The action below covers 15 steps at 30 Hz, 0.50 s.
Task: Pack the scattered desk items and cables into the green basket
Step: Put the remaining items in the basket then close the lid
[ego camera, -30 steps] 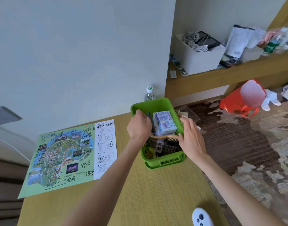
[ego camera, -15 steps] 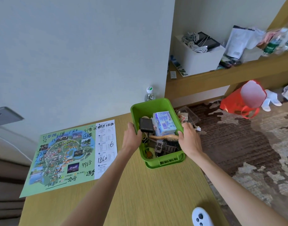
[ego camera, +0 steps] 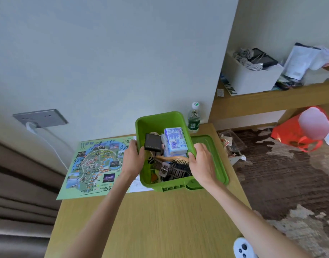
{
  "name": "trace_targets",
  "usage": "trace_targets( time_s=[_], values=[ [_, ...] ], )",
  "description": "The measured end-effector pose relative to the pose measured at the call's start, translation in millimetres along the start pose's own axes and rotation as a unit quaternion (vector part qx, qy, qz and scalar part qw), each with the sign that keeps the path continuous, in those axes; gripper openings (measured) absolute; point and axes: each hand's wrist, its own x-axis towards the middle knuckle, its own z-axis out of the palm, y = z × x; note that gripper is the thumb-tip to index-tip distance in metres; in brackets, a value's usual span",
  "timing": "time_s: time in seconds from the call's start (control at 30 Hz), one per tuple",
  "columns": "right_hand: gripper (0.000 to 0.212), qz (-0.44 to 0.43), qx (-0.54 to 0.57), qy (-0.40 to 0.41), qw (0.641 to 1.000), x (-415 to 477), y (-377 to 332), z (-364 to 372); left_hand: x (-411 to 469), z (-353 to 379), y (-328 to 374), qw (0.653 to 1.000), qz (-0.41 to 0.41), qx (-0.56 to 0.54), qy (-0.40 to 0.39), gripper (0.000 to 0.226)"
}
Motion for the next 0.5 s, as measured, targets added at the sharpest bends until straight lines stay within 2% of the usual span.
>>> trace_targets(
  time_s=[0.23,0.5],
  values=[
    [0.014,-0.025,0.024,-0.049,0.998,-36,-32,58,-27,-44,-65,0.998,-0.051,0.019,0.024,0.016],
    [0.015,-0.034,0.012,-0.076,0.996,-61,-37,90,-52,-50,-107,0.996,-0.088,0.011,0.009,0.017]
  ],
)
